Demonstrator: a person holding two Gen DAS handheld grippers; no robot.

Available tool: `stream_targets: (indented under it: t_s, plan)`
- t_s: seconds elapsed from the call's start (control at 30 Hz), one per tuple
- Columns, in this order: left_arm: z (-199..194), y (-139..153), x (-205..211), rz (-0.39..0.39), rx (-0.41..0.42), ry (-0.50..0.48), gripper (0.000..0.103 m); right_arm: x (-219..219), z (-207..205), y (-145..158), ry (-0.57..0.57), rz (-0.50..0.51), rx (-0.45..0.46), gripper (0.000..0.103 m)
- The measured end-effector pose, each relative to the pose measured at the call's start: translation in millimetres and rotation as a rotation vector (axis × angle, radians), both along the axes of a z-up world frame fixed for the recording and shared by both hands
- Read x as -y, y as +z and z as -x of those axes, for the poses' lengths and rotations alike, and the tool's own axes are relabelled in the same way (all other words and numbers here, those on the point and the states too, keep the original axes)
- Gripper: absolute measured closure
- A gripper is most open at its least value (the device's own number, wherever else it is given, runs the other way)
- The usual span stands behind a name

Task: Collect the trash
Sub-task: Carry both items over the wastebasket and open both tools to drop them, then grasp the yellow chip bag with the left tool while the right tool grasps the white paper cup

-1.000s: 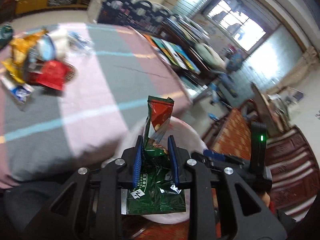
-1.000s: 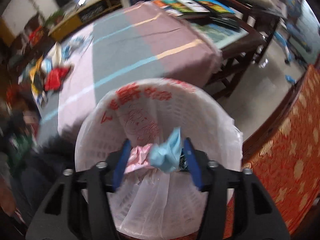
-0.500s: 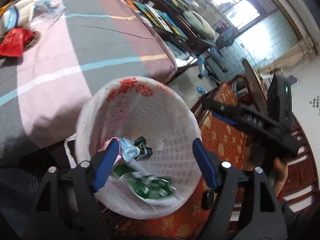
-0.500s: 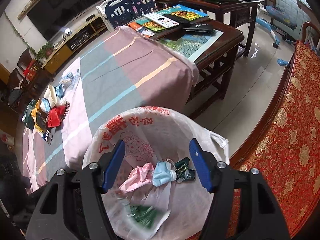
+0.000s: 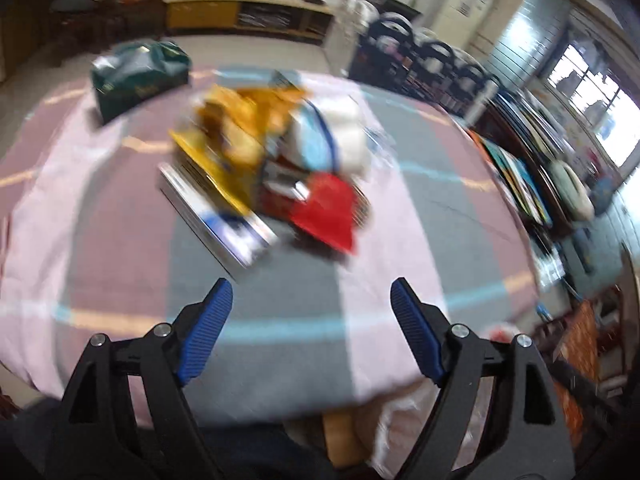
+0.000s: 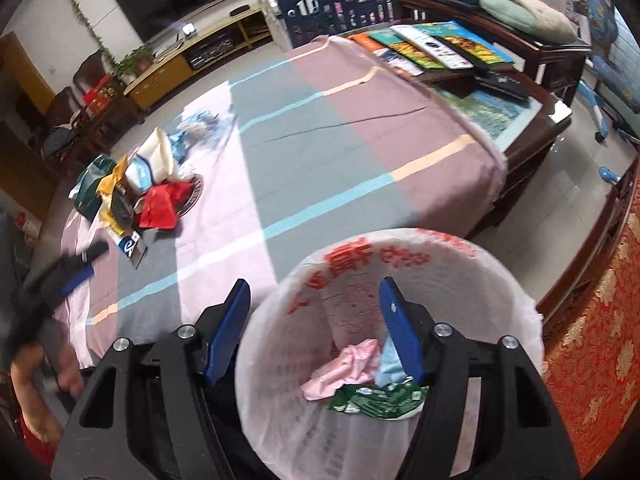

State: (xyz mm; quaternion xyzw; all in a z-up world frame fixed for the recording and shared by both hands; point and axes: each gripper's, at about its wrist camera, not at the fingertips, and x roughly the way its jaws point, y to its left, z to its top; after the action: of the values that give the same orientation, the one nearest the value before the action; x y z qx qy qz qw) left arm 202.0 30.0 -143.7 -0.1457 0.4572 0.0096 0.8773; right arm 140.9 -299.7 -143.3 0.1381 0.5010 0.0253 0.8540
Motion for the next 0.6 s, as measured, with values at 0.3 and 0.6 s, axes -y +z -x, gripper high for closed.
stream_targets:
  t_s: [0.3,0.6]
  plan:
    - [-93.4,-21.9,-30.4,-0.207,-0.047,0.048,0.028,-39.5,-36.3,-9.9,0.065,0.005,-0.022,0.037]
    - [-89.2,-44.6,-42.3,-0.193,-0.033,0.015,0.092,-114.3,-115.4,-3.5,0.214,0.005,0.117,0.037]
